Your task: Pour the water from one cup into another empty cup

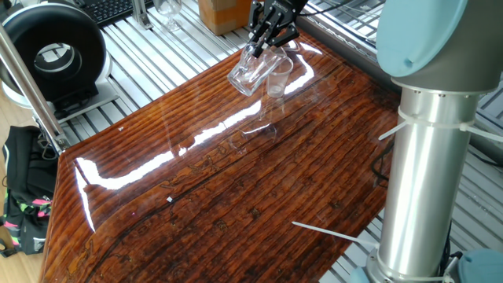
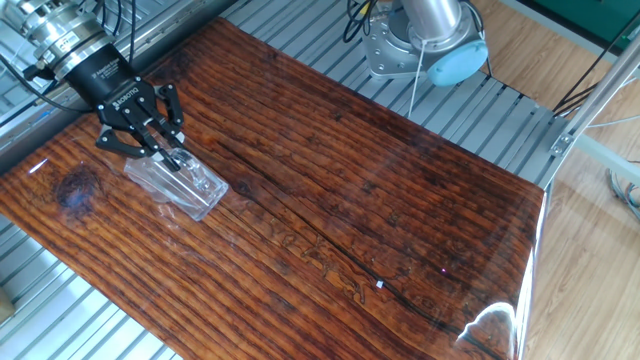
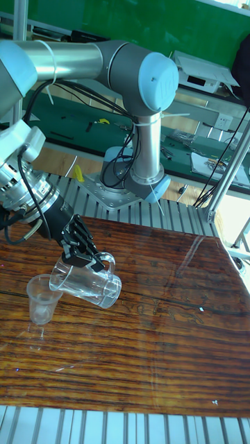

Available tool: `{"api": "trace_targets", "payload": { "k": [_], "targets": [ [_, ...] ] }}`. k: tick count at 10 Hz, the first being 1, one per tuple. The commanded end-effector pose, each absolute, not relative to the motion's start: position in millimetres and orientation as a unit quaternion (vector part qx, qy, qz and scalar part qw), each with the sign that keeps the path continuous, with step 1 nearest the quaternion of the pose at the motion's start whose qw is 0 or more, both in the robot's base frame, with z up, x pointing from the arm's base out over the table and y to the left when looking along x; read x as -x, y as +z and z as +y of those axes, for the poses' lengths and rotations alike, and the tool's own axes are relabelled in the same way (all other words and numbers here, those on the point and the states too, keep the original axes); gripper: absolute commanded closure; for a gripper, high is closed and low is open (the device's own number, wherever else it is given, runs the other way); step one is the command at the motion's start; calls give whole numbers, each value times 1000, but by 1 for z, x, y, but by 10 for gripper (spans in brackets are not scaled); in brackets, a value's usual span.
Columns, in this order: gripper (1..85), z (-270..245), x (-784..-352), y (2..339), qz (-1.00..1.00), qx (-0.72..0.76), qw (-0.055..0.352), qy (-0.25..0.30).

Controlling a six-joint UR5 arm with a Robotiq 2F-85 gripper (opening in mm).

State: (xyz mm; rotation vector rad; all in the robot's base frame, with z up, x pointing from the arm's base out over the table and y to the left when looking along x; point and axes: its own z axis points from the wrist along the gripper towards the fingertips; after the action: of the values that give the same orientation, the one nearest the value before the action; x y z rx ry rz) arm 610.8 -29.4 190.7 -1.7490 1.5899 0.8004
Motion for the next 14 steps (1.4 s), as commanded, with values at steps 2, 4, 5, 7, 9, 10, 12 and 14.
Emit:
{"api": "trace_targets", "payload": {
  "k": [2, 4, 5, 7, 9, 10, 12, 14],
  "targets": [
    [840, -29, -613, 195, 602, 662, 325, 306],
    [840, -29, -613, 196, 599, 662, 329, 308],
    [840, -29, -612, 196, 599, 662, 329, 308],
    [840, -30, -612, 195, 599, 662, 329, 308],
    [840, -30, -612, 195, 599, 661, 330, 309],
    [840, -29, -612, 196, 598, 661, 331, 309],
    [840, -29, -612, 196, 599, 661, 330, 309],
    [840, -29, -611, 195, 599, 661, 330, 310]
  ]
}}
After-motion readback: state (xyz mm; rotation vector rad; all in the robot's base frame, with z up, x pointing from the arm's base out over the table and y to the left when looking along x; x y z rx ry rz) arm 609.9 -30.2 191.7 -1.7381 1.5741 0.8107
